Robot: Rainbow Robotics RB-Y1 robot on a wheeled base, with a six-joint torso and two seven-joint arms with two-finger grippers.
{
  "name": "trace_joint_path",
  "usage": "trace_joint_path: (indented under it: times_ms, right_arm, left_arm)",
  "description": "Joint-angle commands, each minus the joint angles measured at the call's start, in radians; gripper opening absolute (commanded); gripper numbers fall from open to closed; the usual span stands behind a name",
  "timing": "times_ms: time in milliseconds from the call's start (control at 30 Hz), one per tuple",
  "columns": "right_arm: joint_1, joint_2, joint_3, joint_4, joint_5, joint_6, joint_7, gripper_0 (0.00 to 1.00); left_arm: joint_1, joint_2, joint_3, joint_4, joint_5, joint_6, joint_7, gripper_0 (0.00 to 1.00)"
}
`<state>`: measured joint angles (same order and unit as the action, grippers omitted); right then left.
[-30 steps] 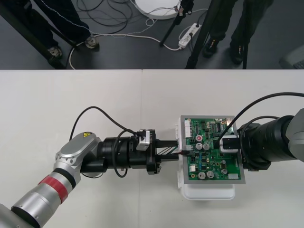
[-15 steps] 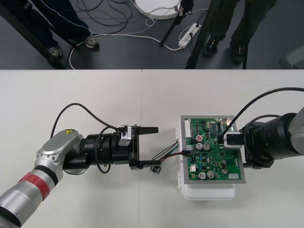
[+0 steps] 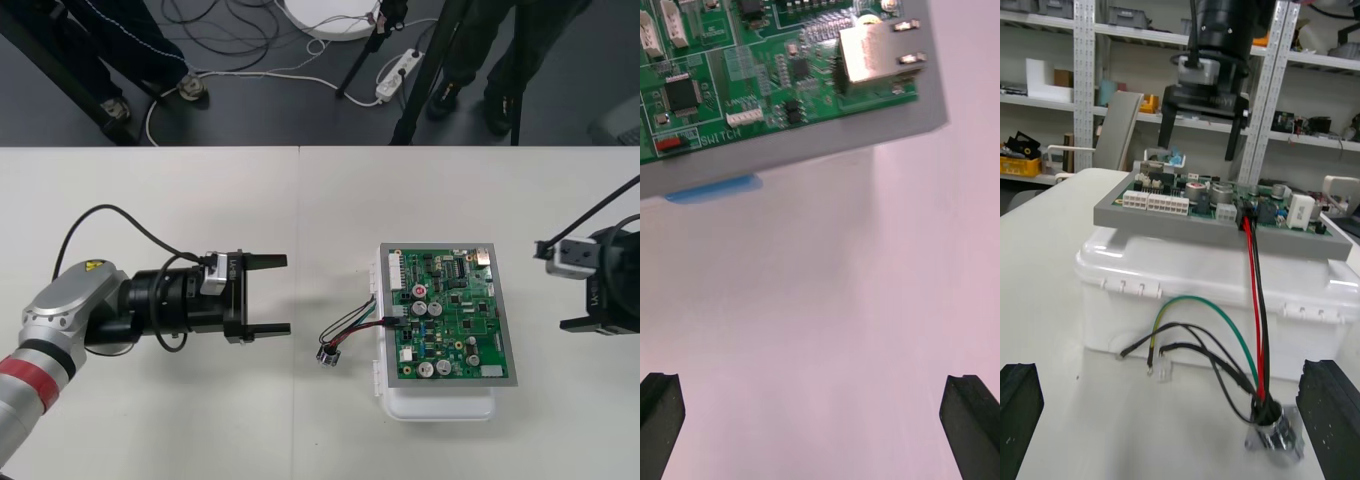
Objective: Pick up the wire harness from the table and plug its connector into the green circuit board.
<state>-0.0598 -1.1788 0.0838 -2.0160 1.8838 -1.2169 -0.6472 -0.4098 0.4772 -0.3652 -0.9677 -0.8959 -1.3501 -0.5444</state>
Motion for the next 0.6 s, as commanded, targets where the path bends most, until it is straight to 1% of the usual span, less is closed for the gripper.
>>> trace_joint_path:
  times_ms: [33, 133, 233, 333, 433, 600]
  right_arm:
    - [0.097, -0.044, -0.162, 0.014, -0.109, 0.005, 0.123, 1.00]
    - [0.130, -0.044, -0.213, 0.022, -0.186, 0.005, 0.147, 1.00]
    - [0.166, -0.019, -0.291, 0.079, -0.388, -0.006, 0.201, 1.00]
    - [0.173, 0.022, -0.351, 0.112, -0.508, -0.055, 0.265, 1.00]
    - [0.173, 0.057, -0.412, 0.126, -0.577, -0.110, 0.317, 1.00]
    - [0.176, 0.084, -0.481, 0.152, -0.681, -0.181, 0.382, 1.00]
  left_arm:
    - [0.025, 0.083, 0.071, -0.051, -0.043, -0.109, 0.037, 1.00]
    - [0.043, 0.118, 0.078, -0.105, -0.054, -0.112, 0.092, 1.00]
    - [0.072, 0.176, 0.083, -0.183, -0.054, -0.110, 0.165, 1.00]
    - [0.088, 0.225, 0.084, -0.233, -0.052, -0.110, 0.218, 1.00]
    - [0.103, 0.271, 0.091, -0.287, -0.051, -0.110, 0.270, 1.00]
    - [0.129, 0.333, 0.114, -0.373, -0.046, -0.110, 0.359, 1.00]
